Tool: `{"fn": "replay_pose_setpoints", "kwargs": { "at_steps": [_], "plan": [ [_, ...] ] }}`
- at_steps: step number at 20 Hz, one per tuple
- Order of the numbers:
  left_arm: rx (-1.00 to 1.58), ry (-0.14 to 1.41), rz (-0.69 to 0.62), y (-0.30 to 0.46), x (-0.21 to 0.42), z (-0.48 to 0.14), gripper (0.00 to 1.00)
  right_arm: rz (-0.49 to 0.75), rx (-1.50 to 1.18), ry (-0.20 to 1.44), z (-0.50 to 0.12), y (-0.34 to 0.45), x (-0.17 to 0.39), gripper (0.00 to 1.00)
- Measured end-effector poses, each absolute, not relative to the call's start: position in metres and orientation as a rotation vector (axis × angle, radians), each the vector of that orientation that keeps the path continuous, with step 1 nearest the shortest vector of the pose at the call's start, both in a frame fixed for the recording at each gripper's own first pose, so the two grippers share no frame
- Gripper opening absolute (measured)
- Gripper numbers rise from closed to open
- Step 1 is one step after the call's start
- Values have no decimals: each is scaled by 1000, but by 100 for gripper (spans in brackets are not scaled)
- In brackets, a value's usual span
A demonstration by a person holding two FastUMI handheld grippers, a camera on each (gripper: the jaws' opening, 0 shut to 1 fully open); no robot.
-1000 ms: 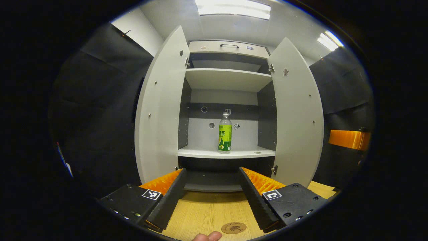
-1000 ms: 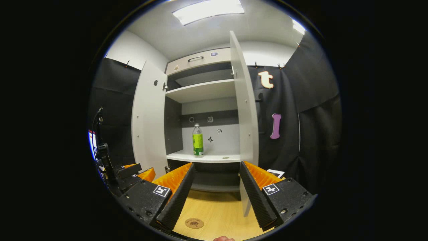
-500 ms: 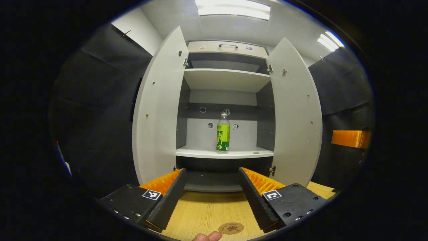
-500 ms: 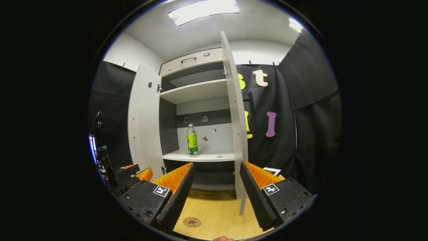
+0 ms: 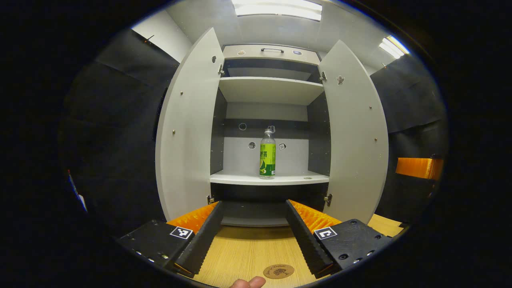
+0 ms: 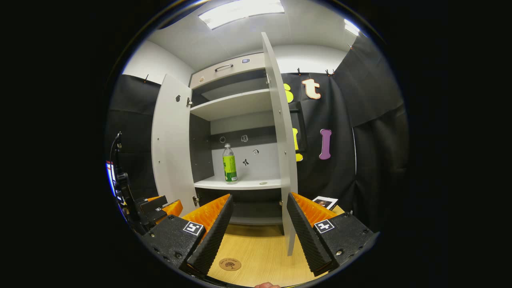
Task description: Grasp the bottle in the cabinet with the left hand and place it on the coaster, then close the right door with the right hand and the left door with the left hand.
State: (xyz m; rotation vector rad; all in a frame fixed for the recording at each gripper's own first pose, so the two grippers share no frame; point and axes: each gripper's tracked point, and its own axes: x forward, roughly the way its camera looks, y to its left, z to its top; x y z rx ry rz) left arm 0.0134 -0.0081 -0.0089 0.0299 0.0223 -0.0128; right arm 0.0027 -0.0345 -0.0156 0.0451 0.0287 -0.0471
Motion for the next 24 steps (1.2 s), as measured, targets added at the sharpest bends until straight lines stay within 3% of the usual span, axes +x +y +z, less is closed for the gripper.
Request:
{"fn": "replay_pose_setpoints", "kwargs": {
  "at_steps": [6, 10, 11, 12, 19, 20, 21, 24],
  "plan": [
    [29, -5, -32, -10, 36, 5, 94, -51, 41, 46, -22, -35, 6, 83],
    [-7, -36, -128, -31, 70, 25, 94, -63, 27, 33, -19, -39, 6, 83],
    [-20, -41, -153, -36, 82, 31, 99, -67, 23, 32, -17, -41, 5, 83],
    [-35, -48, -174, -40, 97, 37, 94, -73, 20, 30, -17, -43, 4, 83],
    [-75, -16, -209, -44, 215, 50, 94, -153, 29, -5, -5, -65, -6, 83],
    [-94, -5, -215, -45, 228, 48, 99, -169, 27, -3, -6, -69, -8, 83],
    [-116, 5, -220, -46, 243, 48, 94, -182, 25, 1, -7, -73, -9, 83],
    [-155, 32, -232, -48, 288, 46, 94, -232, 22, 6, -7, -87, -13, 83]
  ]
}}
